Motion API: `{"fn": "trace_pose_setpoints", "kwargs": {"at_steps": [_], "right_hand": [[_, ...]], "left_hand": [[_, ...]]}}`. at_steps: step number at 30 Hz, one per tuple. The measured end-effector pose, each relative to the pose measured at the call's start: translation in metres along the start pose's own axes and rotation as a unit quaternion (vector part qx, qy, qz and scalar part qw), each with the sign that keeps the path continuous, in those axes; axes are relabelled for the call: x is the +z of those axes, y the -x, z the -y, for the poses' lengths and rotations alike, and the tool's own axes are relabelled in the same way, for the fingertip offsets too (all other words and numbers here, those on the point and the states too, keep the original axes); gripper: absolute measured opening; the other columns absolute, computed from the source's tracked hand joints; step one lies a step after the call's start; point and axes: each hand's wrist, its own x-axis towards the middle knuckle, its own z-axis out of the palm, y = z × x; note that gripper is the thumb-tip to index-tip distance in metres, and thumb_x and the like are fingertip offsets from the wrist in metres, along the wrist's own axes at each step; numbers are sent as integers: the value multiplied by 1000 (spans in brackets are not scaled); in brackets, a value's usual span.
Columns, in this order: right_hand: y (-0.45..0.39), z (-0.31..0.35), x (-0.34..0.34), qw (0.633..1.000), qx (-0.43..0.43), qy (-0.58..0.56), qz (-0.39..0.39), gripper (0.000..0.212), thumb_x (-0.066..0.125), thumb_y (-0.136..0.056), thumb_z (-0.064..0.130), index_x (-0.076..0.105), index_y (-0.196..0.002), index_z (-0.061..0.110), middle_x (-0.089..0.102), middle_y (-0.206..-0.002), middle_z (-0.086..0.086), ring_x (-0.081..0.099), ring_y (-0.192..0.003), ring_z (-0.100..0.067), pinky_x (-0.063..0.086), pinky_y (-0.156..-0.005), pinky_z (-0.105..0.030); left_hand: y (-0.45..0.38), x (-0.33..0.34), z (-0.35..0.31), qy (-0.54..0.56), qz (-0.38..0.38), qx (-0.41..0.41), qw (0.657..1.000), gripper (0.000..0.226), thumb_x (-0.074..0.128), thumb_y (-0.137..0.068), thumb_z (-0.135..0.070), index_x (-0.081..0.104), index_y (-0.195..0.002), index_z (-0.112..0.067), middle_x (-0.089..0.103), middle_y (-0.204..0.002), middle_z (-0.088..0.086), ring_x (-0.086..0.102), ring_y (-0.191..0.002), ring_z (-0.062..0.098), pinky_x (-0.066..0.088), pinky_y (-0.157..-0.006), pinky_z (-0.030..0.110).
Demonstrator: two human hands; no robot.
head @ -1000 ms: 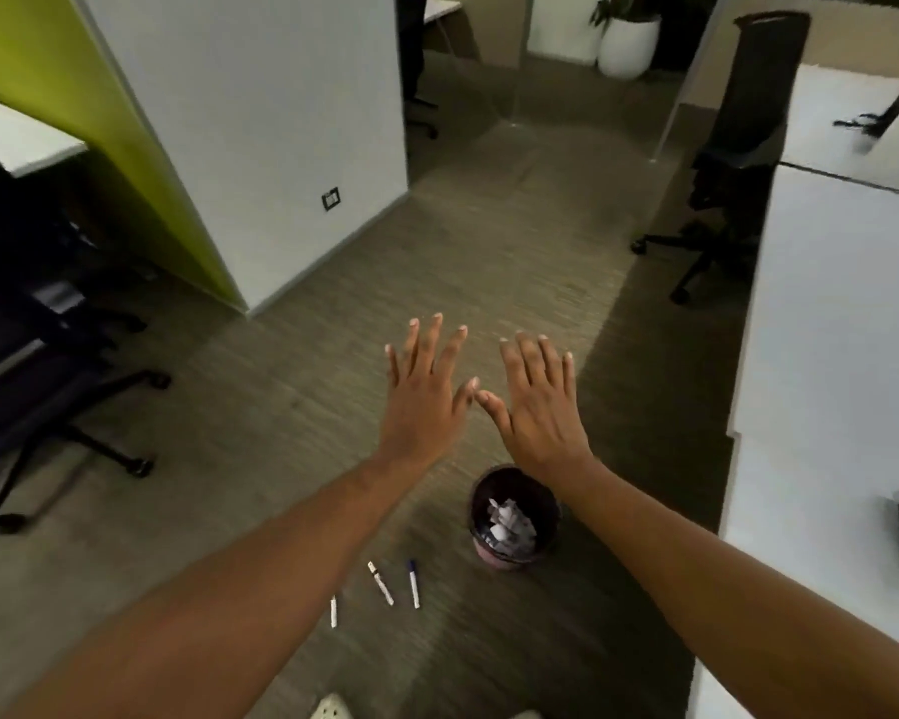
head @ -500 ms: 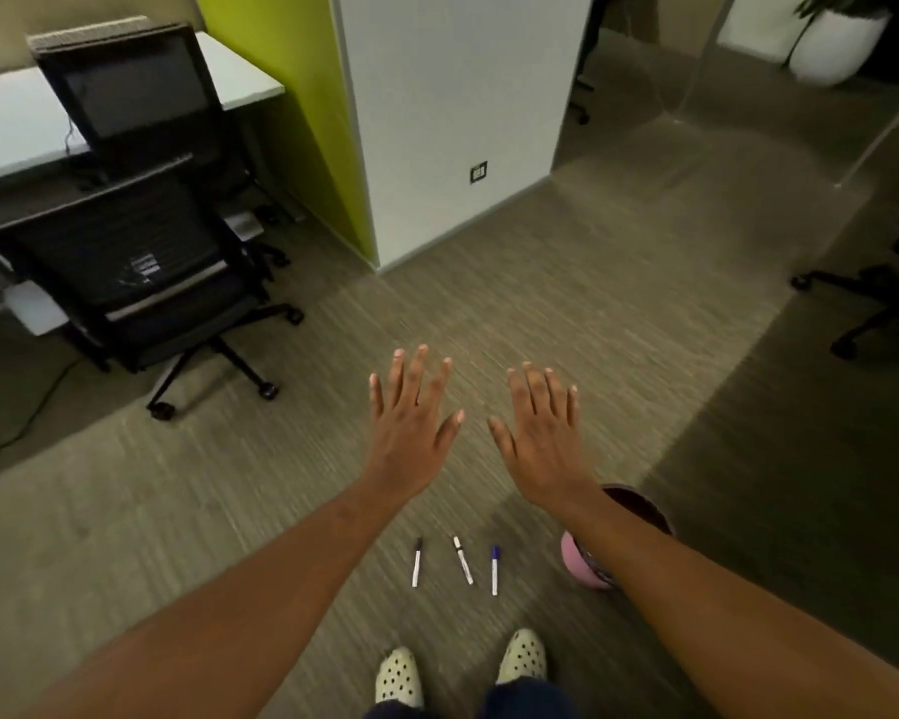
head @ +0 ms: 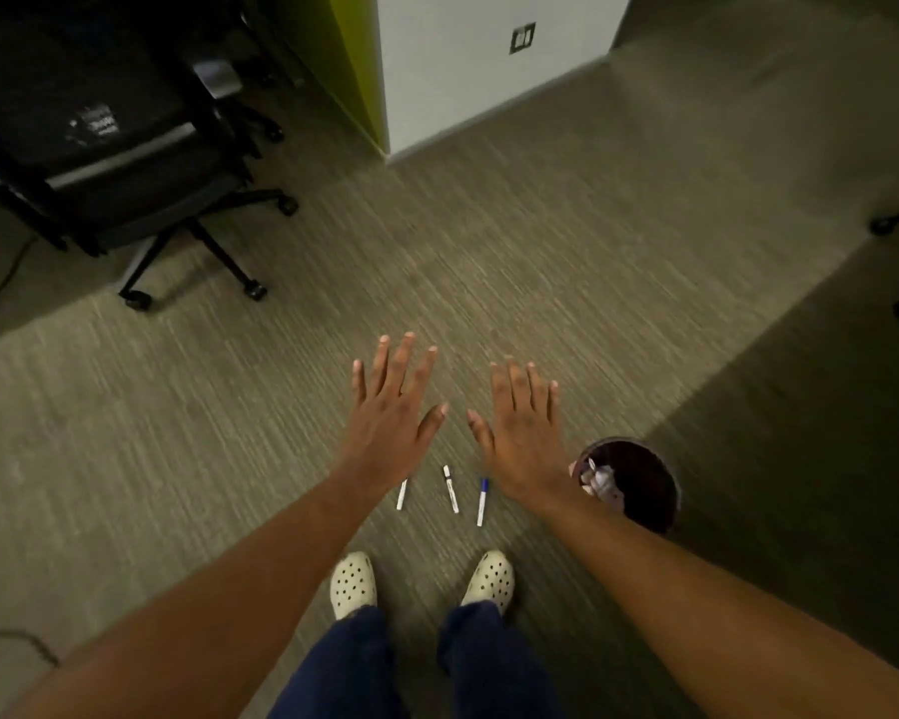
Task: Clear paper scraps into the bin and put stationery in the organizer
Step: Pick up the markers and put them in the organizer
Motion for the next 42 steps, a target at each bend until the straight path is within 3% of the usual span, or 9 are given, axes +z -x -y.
{"fn": "trace_pose_setpoints", "kwargs": {"at_steps": [7,17,20,22,26,32,36,39,42], "right_hand": [[-22,-19,148,998,38,5,46,68,29,-106,56,25,-160,16,29,-167,-13,25,-155,-37,21,-126,-61],[-10,-77,460,980,60,32,189,69,32,-106,55,22,-162,16,29,-166,-13,22,-157,-37,18,-127,-61],[-4,-97,539,973,49,51,222,70,31,-107,54,17,-164,16,25,-169,-14,15,-159,-35,14,-128,-60],[-2,-107,577,969,54,48,238,71,30,-108,54,14,-165,16,22,-170,-14,11,-160,-36,13,-128,-60],[1,-114,621,967,70,26,244,69,29,-108,53,15,-165,16,23,-168,-14,13,-159,-37,13,-129,-60],[26,-111,646,969,69,-26,235,64,36,-106,51,24,-160,19,34,-160,-12,26,-154,-33,24,-127,-55],[29,-113,647,968,78,-93,219,50,52,-102,35,43,-147,16,50,-142,-7,48,-130,-25,46,-111,-45],[10,-117,653,958,144,-184,170,30,59,-101,19,56,-129,9,58,-125,-11,59,-111,-26,55,-94,-44],[-27,-120,669,942,231,-201,136,23,64,-99,16,59,-120,7,61,-120,-13,62,-106,-30,53,-90,-39]], "left_hand": [[10,148,75,12,79,-9,997,75,41,-105,-57,10,-166,-27,6,-175,6,1,-162,33,16,-126,65],[53,430,167,25,192,13,981,76,34,-103,-64,9,-166,-30,1,-175,7,-3,-162,33,11,-126,63],[65,509,181,29,210,13,977,75,35,-102,-64,11,-165,-30,6,-174,8,3,-161,34,11,-126,61],[69,547,188,34,220,-1,975,73,42,-100,-60,20,-162,-28,22,-167,10,21,-155,36,25,-122,59],[64,603,200,74,217,-69,971,49,54,-93,-34,49,-136,-12,51,-126,12,51,-111,28,55,-91,49],[27,666,216,128,249,-241,929,48,62,-96,-27,44,-135,-5,56,-127,22,61,-109,37,53,-87,48],[10,679,215,135,263,-304,906,54,67,-94,-24,45,-140,-6,67,-122,20,68,-109,39,59,-88,47],[12,669,205,194,222,-358,886,38,58,-101,-28,56,-132,-6,71,-115,16,70,-102,35,51,-74,35],[25,654,195,358,211,-408,813,24,47,-106,-24,61,-117,-8,70,-95,15,70,-85,34,58,-71,46]]}}
